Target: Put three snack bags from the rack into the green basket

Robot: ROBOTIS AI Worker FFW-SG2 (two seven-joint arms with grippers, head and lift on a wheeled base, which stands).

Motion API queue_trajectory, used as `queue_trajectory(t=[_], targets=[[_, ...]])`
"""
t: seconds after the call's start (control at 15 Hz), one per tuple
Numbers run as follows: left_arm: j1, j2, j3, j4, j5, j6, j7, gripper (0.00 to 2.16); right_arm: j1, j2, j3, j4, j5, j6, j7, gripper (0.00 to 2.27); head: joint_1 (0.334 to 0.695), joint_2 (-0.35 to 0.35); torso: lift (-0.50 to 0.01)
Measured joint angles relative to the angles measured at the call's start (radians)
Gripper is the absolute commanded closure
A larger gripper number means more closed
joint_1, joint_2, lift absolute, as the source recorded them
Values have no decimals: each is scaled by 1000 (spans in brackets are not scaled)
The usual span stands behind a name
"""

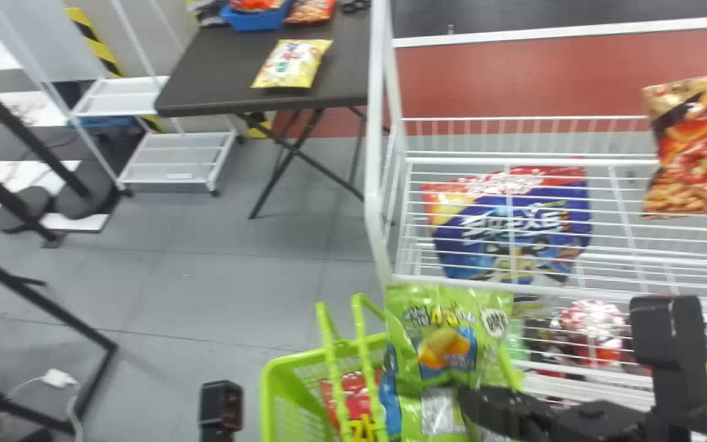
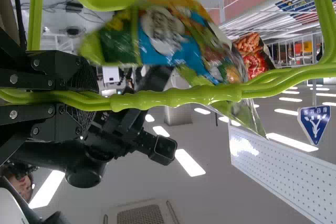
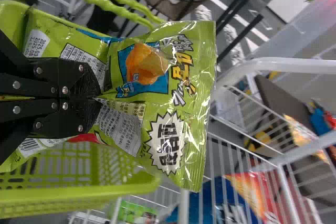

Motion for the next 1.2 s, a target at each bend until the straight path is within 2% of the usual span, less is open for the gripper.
queue_trajectory(t=[0.07,0.27,0.4,0.47,0.6,0.67,0.73,1.07,1.2], targets=[[0,0,-1,-1,0,0,0,2148,-10,-5,39,34,30,0,-1,-2,695,350,0],[1,0,-1,-2,0,2,0,2148,-22,-20,80,72,76,-5,7,39,695,350,0],[3,1,0,-4,-1,3,0,2148,-20,-25,35,49,51,-9,21,53,695,350,0],[5,1,-1,-6,-1,3,0,2148,-20,-25,-14,34,18,-15,26,56,695,325,0],[6,2,-3,-10,-1,3,0,2148,-32,-24,-122,23,-25,-105,26,63,695,228,0],[7,2,-4,-11,-1,3,0,2148,-49,-22,-179,24,-19,-181,21,63,695,89,0],[8,2,-5,-12,1,3,0,2148,-77,-19,-233,36,4,-229,16,63,695,32,0],[11,2,-10,-13,2,2,0,2148,-267,-19,-370,224,184,-413,17,63,695,-211,0],[12,2,-14,-13,2,0,0,2148,-360,-20,-385,342,264,-449,21,63,695,-254,0]])
